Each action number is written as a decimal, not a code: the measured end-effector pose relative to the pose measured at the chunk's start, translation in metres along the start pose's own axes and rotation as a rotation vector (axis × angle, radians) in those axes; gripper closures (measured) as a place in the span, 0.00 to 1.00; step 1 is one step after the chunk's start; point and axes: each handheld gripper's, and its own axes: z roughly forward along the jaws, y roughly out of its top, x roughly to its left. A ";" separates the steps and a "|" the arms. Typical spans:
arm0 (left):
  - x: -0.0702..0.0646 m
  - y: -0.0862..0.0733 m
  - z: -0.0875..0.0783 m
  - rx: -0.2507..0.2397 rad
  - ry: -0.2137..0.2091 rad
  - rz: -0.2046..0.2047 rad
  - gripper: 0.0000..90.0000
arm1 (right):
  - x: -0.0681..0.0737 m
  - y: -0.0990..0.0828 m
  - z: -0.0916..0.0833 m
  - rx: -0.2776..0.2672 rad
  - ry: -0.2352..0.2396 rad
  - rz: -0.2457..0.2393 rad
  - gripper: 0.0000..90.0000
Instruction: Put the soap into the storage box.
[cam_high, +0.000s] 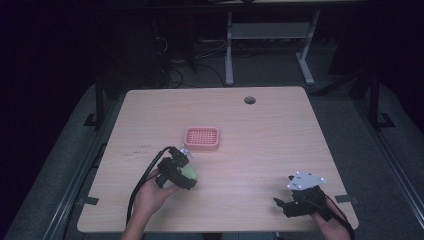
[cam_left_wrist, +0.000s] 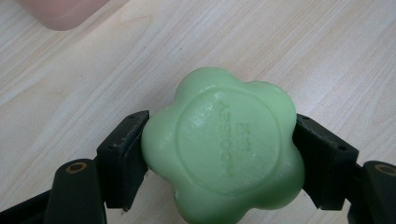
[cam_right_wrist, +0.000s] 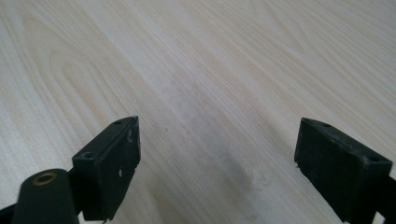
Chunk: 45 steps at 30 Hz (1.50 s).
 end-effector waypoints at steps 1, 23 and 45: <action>0.000 0.000 0.000 0.001 0.000 0.003 0.29 | 0.000 0.000 0.000 0.000 0.000 -0.001 0.15; 0.014 0.016 -0.004 -0.015 -0.002 -0.018 0.29 | 0.000 0.000 -0.001 -0.001 -0.002 -0.001 0.15; 0.026 0.053 -0.003 0.012 -0.004 -0.007 0.29 | -0.001 0.000 -0.003 -0.015 0.001 0.017 0.15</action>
